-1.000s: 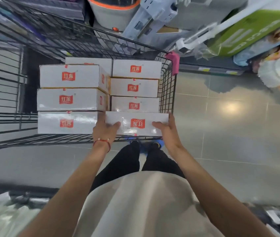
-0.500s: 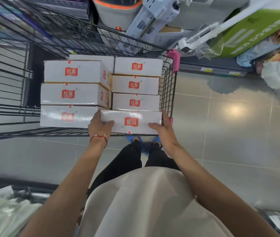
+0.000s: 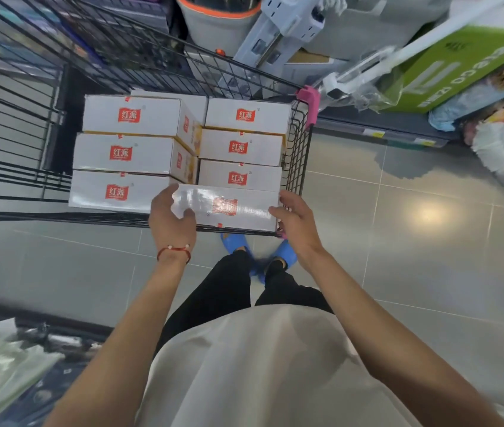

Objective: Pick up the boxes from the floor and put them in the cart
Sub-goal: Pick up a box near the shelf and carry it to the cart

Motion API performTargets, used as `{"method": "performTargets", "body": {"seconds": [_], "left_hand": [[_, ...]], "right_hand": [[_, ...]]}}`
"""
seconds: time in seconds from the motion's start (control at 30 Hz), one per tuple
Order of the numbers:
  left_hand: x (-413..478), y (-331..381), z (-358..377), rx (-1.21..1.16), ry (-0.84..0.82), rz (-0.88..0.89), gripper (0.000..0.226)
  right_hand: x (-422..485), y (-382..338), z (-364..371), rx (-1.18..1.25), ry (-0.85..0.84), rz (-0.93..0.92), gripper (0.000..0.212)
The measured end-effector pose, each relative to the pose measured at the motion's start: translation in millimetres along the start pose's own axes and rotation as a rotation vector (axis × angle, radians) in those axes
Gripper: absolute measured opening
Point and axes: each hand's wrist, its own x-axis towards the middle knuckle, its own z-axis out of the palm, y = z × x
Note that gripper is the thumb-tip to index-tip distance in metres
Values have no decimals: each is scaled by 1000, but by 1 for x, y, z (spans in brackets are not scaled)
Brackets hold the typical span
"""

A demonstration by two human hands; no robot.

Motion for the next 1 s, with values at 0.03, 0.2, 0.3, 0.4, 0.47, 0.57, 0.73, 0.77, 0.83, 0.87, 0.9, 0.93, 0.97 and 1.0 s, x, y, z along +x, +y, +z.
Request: {"method": "performTargets", "body": {"seconds": [0.03,0.2,0.3,0.4,0.47,0.57,0.73,0.77,0.83,0.87,0.9,0.93,0.97,1.0], "left_hand": [[-3,2,2,-16,-5,6,50],[-13,16,15,-141,-121,70,45],[-14,24,23,-165,-241,161,44],[-11,33,32,-132,-393,224,43],[-11,38,35,-85,-482,260,43],[-14,47,43,-3,-574,359,42],[-43,63,66,108,-728,474,38],[-51,65,72,113,-753,492,37],[-71,70,87,115,-805,520,37],[-81,73,96,114,-829,535,37],[-92,75,105,116,-855,546,37],[-102,78,115,123,-883,556,37],[-114,82,125,143,-909,583,38],[-126,86,135,173,-930,622,39]], "right_hand": [[-1,0,-3,6,14,4,29],[-17,3,-18,104,153,17,25],[-34,5,-25,176,288,-10,22],[-53,12,-28,244,446,9,28],[-70,18,-27,339,528,21,25],[-95,29,-26,447,598,33,22],[-131,51,-41,644,717,12,22],[-138,56,-47,681,745,9,23],[-148,66,-61,746,799,5,25],[-152,72,-68,775,822,3,25],[-156,78,-77,802,840,4,25],[-160,84,-86,825,850,4,26],[-164,91,-97,841,856,5,26],[-169,97,-109,854,860,5,27]]}}
